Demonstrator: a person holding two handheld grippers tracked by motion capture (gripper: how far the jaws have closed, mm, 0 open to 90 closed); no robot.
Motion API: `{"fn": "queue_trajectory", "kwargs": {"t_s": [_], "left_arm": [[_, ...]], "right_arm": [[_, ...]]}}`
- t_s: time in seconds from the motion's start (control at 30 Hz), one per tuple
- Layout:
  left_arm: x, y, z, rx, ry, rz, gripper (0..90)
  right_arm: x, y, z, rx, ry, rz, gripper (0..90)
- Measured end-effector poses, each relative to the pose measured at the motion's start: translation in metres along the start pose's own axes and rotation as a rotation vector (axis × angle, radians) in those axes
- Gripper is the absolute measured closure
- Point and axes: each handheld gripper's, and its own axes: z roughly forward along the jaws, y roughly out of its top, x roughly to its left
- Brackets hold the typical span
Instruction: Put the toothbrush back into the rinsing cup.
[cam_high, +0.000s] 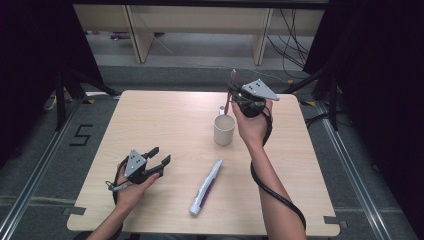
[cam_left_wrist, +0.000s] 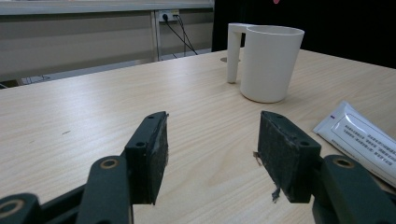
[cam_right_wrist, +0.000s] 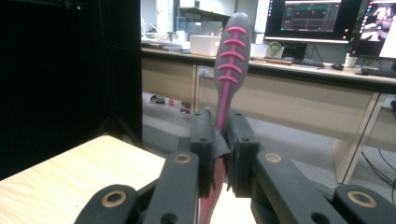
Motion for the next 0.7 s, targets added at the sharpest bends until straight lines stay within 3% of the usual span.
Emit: {"fn": "queue_trajectory", "kwargs": {"t_s": [0.1,0.13,0.2,0.23,0.7], "left_arm": [[0.000,0.000,0.000,0.002,0.000,0.003,42.7],[0.000,-0.001,0.002,-0.017,-0.011,0.006,42.7],[0.000,-0.001,0.000,0.001,0.000,0.005,42.7],[0.000,-0.001,0.000,0.004,0.002,0.003,42.7],[-0.001,-0.003,0.001,0.003,0.000,0.000,42.6]], "right_arm": [[-0.001,0.000,0.003,-0.010,-0.007,0.010,83.4],[-0.002,0.000,0.004,-0.013,-0.008,-0.001,83.4],[-0.003,0.000,0.005,-0.012,-0.010,-0.009,83.4],[-0.002,0.000,0.005,-0.005,-0.012,0.010,83.4],[-0.007,-0.002,0.022,-0.007,-0.032,-0.006,83.4]]}}
